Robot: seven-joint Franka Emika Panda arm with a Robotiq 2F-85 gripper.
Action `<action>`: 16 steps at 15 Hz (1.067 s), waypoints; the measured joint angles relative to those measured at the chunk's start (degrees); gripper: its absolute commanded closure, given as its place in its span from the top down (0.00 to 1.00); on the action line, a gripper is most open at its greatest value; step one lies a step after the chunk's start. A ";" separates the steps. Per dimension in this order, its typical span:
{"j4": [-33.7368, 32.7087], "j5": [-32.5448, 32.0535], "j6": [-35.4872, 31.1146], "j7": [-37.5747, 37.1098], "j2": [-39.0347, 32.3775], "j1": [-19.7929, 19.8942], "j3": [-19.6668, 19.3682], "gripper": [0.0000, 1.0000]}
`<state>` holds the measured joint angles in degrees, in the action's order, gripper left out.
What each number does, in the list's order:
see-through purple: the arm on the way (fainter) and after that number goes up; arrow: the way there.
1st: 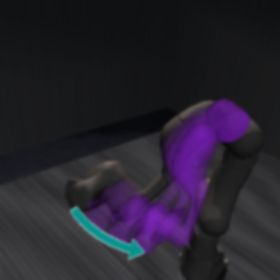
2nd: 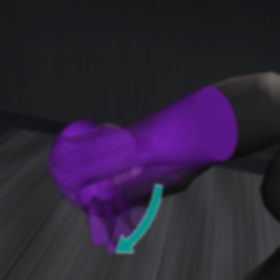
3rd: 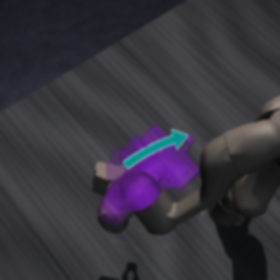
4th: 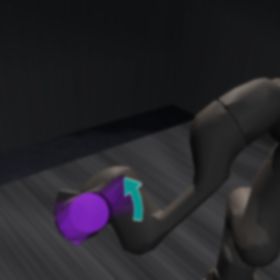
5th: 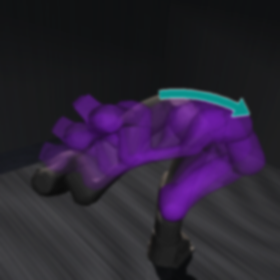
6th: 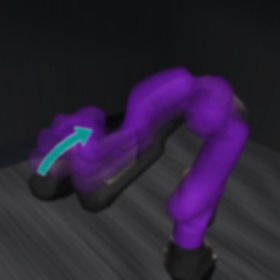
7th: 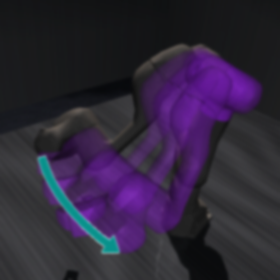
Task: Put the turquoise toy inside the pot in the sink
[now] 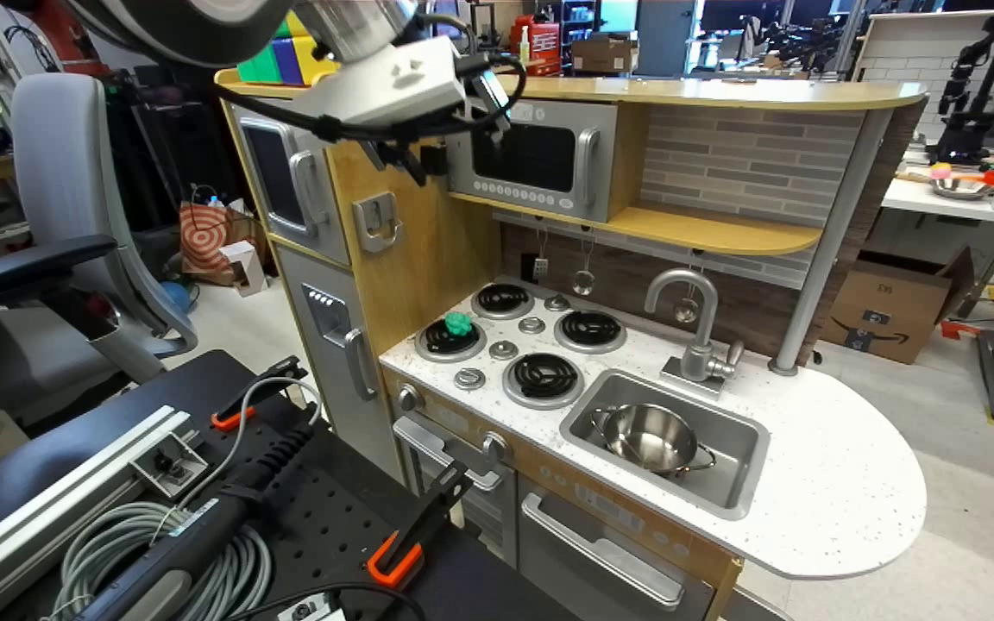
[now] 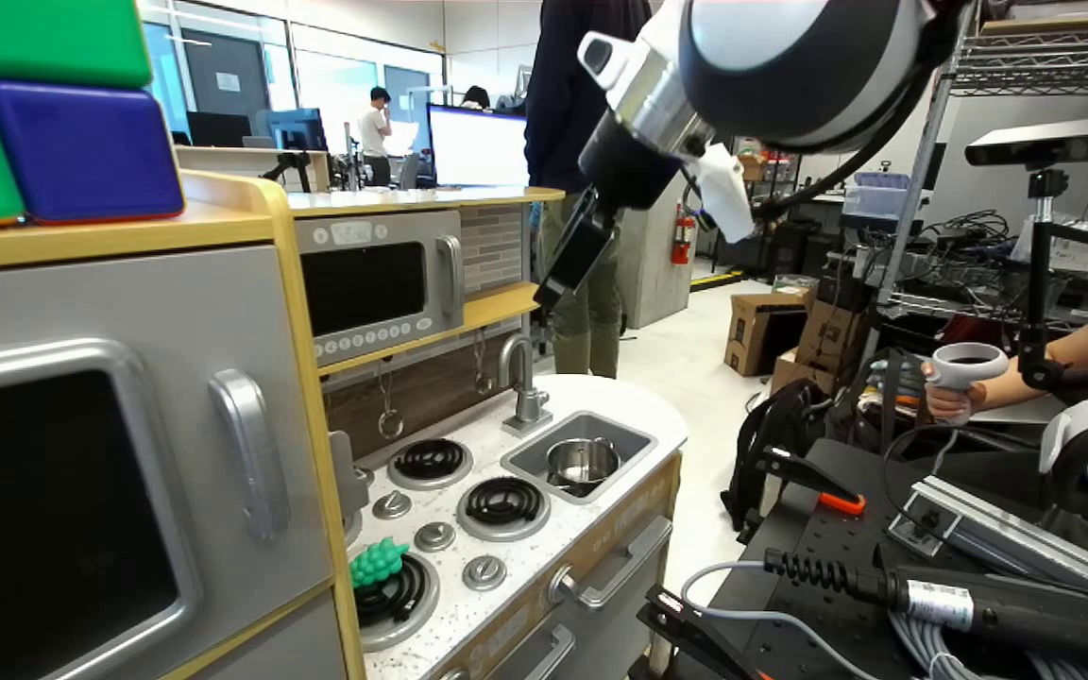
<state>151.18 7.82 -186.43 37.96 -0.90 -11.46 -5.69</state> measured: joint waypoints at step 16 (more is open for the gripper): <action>-25.26 -15.08 30.46 1.95 -17.12 2.88 9.91 1.00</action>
<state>125.92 -7.25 -155.97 39.91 -18.02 -8.57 4.22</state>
